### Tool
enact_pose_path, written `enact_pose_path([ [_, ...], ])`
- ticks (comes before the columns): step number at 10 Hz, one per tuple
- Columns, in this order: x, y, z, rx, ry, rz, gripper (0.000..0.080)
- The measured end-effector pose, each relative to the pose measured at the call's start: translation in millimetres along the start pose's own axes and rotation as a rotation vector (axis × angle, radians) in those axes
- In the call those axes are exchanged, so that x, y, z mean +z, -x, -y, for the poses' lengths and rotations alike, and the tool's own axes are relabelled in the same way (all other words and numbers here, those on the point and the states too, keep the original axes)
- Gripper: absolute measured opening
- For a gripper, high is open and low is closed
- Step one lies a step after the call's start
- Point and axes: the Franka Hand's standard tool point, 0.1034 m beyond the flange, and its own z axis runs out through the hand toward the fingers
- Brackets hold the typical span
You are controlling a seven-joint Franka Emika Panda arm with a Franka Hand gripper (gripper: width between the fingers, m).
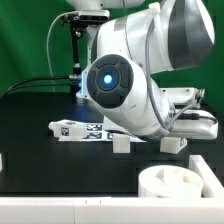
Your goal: Assemble stool
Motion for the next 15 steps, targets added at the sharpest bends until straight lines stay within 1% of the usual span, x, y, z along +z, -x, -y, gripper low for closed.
enact_pose_path([
  [1,11.7,-0.5,-5.7,0.029,0.004,0.019,0.0649],
  [2,18.8,1.1,-7.5,0.045,0.013,0.029,0.0649],
  [5,19.2,1.0,-7.3,0.049,0.014,0.029,0.0649],
  [7,19.2,1.0,-7.3,0.049,0.014,0.029,0.0384],
  [8,19.1,1.1,-7.3,0.049,0.014,0.03,0.0321],
  [9,18.9,1.0,-7.1,0.048,0.014,0.027,0.0321],
  [10,15.0,3.0,-5.4,0.04,0.015,0.017,0.0321],
  [11,2.3,11.0,-0.6,0.016,0.013,0.013,0.0321],
  [12,-18.1,17.9,5.7,-0.01,0.003,-0.025,0.0321],
  [13,-49.5,29.1,15.4,-0.056,-0.01,-0.097,0.0321],
  [14,-67.1,35.8,23.0,-0.084,-0.018,-0.173,0.0321],
  [15,-63.4,30.6,22.5,-0.079,-0.022,-0.241,0.0321],
])
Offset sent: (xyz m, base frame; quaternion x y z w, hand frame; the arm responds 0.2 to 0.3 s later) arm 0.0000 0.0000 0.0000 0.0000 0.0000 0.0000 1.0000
